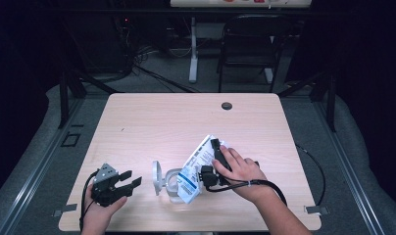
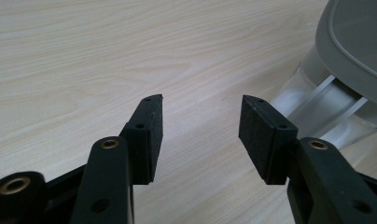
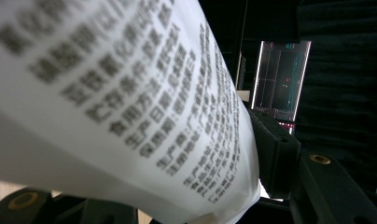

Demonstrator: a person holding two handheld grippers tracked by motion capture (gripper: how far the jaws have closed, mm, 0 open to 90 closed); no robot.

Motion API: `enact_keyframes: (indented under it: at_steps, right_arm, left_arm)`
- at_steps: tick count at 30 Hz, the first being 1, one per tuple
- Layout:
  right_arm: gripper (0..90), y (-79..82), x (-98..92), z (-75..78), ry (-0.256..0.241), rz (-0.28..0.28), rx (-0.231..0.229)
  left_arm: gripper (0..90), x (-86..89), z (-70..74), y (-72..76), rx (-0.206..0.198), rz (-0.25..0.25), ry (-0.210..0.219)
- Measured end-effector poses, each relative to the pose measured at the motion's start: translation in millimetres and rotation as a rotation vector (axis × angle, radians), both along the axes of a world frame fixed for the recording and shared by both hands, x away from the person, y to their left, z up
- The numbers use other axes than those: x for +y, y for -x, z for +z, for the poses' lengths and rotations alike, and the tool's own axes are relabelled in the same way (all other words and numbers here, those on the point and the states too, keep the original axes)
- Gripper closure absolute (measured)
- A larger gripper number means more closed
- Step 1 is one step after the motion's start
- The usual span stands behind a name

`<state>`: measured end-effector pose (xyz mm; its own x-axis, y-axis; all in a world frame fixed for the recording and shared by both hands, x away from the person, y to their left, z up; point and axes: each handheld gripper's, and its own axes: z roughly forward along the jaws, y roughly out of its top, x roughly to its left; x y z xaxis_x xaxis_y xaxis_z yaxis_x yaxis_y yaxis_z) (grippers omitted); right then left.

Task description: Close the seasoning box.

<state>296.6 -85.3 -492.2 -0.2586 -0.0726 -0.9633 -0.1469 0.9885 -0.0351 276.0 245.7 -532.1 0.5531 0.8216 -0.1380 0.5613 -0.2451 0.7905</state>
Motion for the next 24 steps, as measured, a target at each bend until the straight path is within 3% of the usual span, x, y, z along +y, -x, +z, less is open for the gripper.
enact_keyframes:
  at_steps: [24]
  right_arm:
    - [50.3,0.5,-0.3,0.2,0.005,0.006,-0.004]
  left_arm:
    - [50.2,-0.3,-0.3,-0.2,-0.004,-0.001,0.003]
